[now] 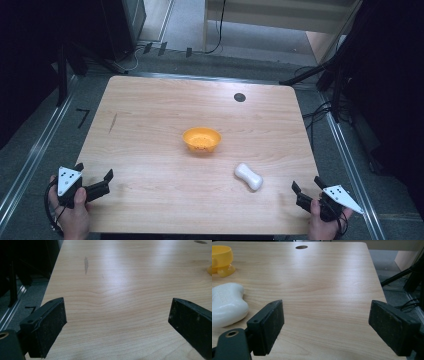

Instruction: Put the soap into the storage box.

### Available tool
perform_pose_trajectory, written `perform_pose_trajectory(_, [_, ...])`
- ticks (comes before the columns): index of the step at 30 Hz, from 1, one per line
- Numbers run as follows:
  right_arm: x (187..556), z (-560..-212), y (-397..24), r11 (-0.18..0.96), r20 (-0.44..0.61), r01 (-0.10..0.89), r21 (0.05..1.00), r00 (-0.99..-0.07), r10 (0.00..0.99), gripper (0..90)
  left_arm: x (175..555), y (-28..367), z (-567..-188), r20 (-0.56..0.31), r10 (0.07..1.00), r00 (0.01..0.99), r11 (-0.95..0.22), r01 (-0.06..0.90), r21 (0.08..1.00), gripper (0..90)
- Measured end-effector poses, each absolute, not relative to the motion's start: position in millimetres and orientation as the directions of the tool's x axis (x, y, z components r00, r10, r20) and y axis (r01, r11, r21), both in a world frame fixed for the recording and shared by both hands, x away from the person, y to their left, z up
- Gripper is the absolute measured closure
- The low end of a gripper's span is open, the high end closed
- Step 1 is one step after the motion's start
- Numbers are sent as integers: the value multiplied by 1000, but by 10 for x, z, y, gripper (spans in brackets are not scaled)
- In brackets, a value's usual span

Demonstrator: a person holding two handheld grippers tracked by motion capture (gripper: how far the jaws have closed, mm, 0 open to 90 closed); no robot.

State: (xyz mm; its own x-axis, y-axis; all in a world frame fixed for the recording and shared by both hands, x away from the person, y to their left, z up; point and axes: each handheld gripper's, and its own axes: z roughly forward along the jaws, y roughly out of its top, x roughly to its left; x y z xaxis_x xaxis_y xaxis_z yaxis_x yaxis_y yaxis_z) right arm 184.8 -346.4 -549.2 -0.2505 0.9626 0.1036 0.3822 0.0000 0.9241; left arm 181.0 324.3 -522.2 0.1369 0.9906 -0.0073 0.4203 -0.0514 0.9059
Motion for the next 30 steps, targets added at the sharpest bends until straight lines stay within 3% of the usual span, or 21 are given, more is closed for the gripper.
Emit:
perform_pose_trajectory(6, [1855, -5491, -3446, 18, 86, 390, 921, -248, 965, 136, 1811, 3239, -5222, -4, 991, 132, -52, 421, 905, 20])
perform_pose_trajectory(16, [1945, -5479, -3363, 101, 61, 493, 864, -301, 952, 137, 1819, 3222, -5221, 14, 991, 136, -71, 429, 900, 20])
perform_pose_trajectory(30, [2138, -5400, -3194, 281, 53, 638, 717, -452, 891, 136, 1835, 3204, -5224, 26, 990, 142, -86, 438, 895, 20])
